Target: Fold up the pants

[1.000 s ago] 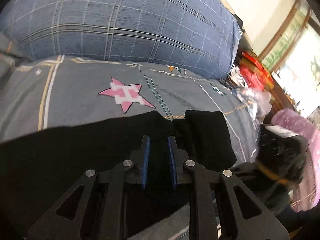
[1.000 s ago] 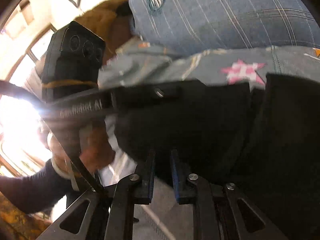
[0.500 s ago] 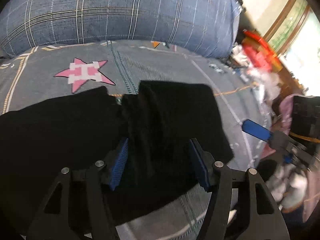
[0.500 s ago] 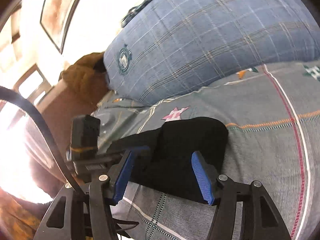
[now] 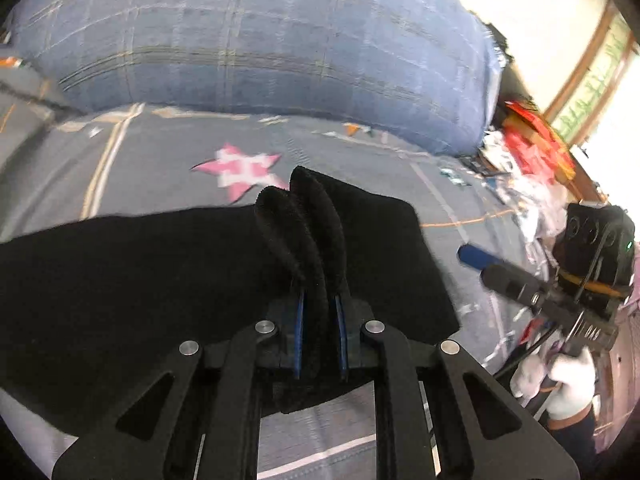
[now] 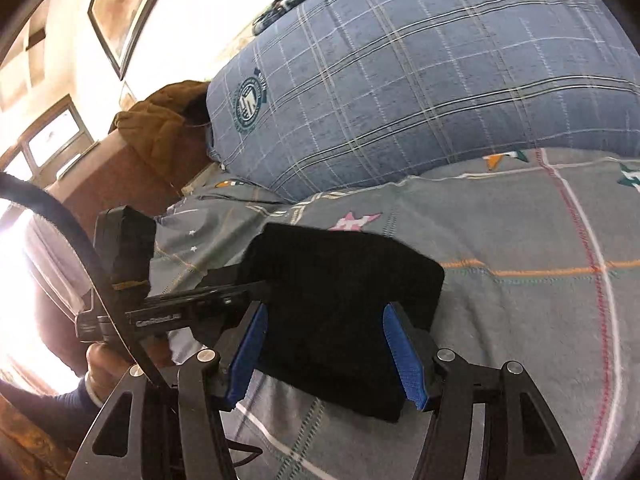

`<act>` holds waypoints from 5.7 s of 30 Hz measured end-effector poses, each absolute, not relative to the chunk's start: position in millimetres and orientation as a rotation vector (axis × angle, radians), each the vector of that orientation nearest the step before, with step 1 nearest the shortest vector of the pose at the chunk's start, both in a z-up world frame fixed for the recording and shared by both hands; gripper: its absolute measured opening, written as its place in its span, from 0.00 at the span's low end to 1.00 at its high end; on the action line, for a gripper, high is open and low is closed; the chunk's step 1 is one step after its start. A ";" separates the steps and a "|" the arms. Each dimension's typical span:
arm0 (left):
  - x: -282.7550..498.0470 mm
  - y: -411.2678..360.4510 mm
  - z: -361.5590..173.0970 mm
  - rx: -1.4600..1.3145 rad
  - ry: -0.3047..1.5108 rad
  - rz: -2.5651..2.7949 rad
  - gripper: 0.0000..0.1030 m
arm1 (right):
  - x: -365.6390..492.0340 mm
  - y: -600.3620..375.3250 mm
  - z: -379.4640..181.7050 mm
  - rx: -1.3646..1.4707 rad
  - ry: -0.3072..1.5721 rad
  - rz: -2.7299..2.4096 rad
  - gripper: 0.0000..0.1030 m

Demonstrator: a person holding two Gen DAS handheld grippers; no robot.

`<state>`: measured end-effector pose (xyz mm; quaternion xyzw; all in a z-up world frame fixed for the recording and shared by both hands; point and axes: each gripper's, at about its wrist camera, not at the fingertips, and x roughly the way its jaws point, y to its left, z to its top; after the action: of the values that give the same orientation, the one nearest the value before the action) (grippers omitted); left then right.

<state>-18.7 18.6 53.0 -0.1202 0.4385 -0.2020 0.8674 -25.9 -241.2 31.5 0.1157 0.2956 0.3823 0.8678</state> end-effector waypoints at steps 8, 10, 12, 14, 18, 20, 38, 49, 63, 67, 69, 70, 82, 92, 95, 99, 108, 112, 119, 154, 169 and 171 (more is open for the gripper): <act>-23.5 21.9 27.7 -0.268 0.933 -0.364 0.12 | 14.3 -191.5 -0.7 0.126 0.719 0.746 0.48; -22.8 18.6 29.5 -0.262 0.932 -0.358 0.15 | 16.0 -194.1 -9.6 0.149 0.689 0.766 0.47; -25.2 20.6 34.1 -0.249 0.924 -0.344 0.18 | 15.7 -198.6 -6.2 0.164 0.703 0.762 0.46; -29.6 24.8 38.7 -0.239 0.905 -0.316 0.19 | 10.5 -201.0 2.0 0.149 0.698 0.743 0.46; -42.8 36.2 42.2 -0.235 0.880 -0.268 0.19 | -9.7 -195.4 9.5 0.049 0.677 0.758 0.51; -50.1 43.0 42.6 -0.229 0.875 -0.222 0.19 | -12.2 -185.0 -5.1 -0.013 0.716 0.751 0.52; -130.8 159.8 37.7 -0.588 0.794 0.055 0.57 | -27.8 -75.5 49.6 -0.126 0.603 1.071 0.54; -126.4 192.0 8.4 -0.716 0.830 0.167 0.57 | 4.3 39.6 42.1 -0.326 0.703 1.137 0.65; -106.8 196.1 0.4 -0.699 0.789 0.190 0.60 | 37.6 135.9 5.0 -0.541 0.818 1.155 0.67; -100.9 205.5 -2.4 -0.740 0.761 0.170 0.62 | 50.6 151.4 -10.5 -0.491 0.855 1.153 0.67; -103.2 212.3 -5.2 -0.778 0.730 0.140 0.59 | 57.8 154.3 -19.8 -0.441 0.881 1.172 0.55; -103.4 214.0 -5.3 -0.784 0.725 0.133 0.41 | 58.4 153.3 -20.7 -0.438 0.866 1.167 0.52; -134.2 145.9 105.1 -0.603 0.500 -0.225 0.17 | 29.1 40.6 65.9 -0.152 0.652 1.299 0.20; -81.1 -20.2 91.8 -0.362 0.672 -0.577 0.17 | 17.6 -149.1 88.8 0.148 0.504 1.109 0.20; -64.9 -60.7 54.3 -0.296 0.782 -0.589 0.12 | 33.2 -198.6 53.8 0.219 0.569 0.950 0.20; -59.9 -76.4 38.0 -0.268 0.822 -0.603 0.12 | 54.1 -234.4 13.0 0.239 0.674 0.773 0.20; -93.8 -22.6 119.4 -0.121 0.718 -0.676 0.55 | 14.6 -274.3 33.4 0.289 0.586 0.780 0.52; -65.8 2.2 130.8 -0.019 0.645 -0.618 0.76 | -8.2 -267.3 26.2 0.243 0.605 0.828 0.57; 16.3 -11.4 104.0 0.050 0.795 -0.649 0.76 | 5.8 -239.0 5.5 0.168 0.648 0.800 0.65; 2.2 -3.4 125.2 -0.073 0.688 -0.613 0.53 | -38.5 -268.1 45.8 0.145 0.636 0.709 0.24; 15.1 -0.9 74.0 -0.065 0.809 -0.524 0.53 | 12.6 -220.8 7.4 0.104 0.753 0.755 0.36; 16.0 -13.6 67.0 -0.065 0.821 -0.548 0.53 | 10.1 -220.4 7.4 0.115 0.744 0.779 0.21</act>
<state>16.0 -13.6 67.0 -0.0313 0.3941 -0.2630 0.8801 10.1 -220.4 7.4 0.0547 0.3543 0.3707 0.8568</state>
